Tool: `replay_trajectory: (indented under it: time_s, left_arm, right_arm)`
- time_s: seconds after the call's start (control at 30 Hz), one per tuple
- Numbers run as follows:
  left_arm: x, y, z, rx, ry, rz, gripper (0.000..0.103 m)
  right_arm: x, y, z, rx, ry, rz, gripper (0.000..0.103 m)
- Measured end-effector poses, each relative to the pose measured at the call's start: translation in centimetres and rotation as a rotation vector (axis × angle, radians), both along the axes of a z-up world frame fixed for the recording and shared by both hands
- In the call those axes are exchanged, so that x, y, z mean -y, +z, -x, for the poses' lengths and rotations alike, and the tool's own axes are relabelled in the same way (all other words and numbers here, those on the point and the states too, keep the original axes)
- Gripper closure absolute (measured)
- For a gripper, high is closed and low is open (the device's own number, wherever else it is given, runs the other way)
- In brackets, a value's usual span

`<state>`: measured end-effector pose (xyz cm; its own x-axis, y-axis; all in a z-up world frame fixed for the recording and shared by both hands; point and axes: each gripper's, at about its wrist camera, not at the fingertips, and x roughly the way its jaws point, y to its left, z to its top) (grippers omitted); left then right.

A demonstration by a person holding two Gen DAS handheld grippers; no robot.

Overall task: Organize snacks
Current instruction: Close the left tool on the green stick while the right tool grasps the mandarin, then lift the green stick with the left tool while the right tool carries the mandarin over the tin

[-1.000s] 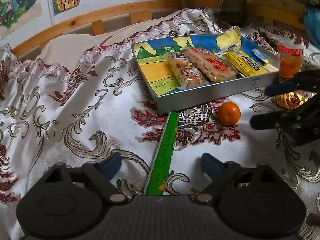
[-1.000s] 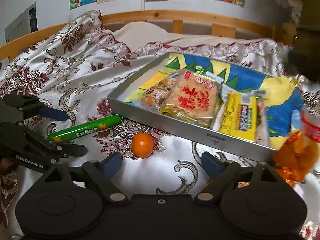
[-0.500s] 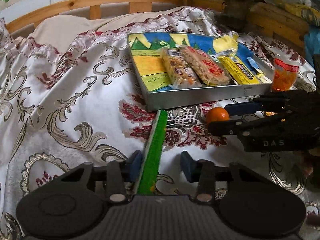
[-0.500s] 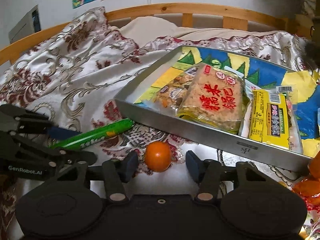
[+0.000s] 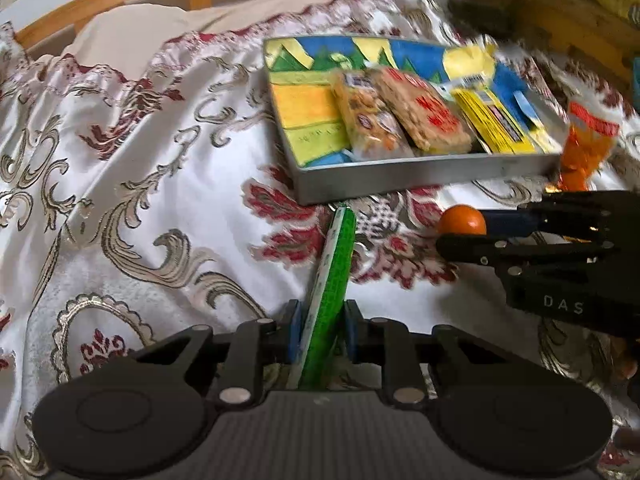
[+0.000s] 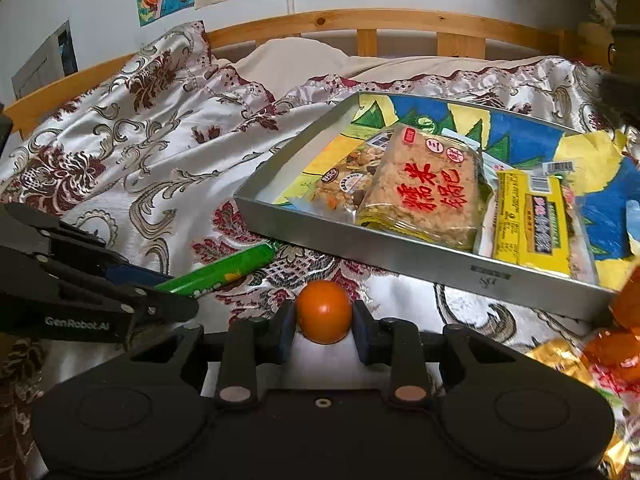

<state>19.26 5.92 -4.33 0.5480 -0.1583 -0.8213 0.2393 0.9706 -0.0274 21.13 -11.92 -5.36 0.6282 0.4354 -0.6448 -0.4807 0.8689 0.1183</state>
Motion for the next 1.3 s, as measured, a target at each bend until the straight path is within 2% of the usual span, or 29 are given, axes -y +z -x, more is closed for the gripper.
replay_trajectory:
  time_s: [0.13, 0.4, 0.57, 1.3]
  left_arm:
    - [0.5, 0.3, 0.0, -0.063, 0.005, 0.023, 0.080]
    - [1.2, 0.6, 0.9, -0.124, 0.009, 0.102, 0.085]
    - [2.9, 0.9, 2.2, -0.107, -0.026, 0.051, 0.085]
    - [7.2, 1.9, 7.2, -0.160, -0.074, 0.103, 0.084]
  right_arm:
    - [0.7, 0.4, 1.3, 0.003, -0.011, -0.001, 0.071]
    - [2.9, 1.0, 3.8, -0.016, -0.074, -0.021, 0.072]
    - [4.1, 1.6, 5.4, -0.019, -0.094, -0.014, 0.072]
    - [8.3, 3.6, 12.2, -0.024, -0.152, 0.002, 0.072]
